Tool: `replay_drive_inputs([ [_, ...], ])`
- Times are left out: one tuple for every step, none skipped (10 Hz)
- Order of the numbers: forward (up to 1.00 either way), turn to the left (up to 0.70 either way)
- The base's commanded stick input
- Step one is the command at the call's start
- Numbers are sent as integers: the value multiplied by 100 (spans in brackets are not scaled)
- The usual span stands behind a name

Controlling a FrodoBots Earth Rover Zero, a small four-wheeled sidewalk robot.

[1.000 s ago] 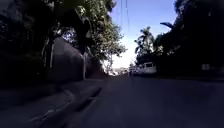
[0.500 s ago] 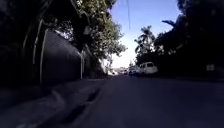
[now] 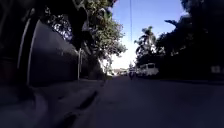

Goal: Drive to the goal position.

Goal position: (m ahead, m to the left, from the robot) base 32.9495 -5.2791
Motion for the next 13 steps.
replay_drive_inputs([
  [100,0],
  [100,0],
  [100,0],
  [100,0],
  [100,0],
  [100,0],
  [100,-1],
  [100,-4],
  [100,-12],
  [100,-16],
  [100,-17],
  [100,-13],
  [100,-6],
])
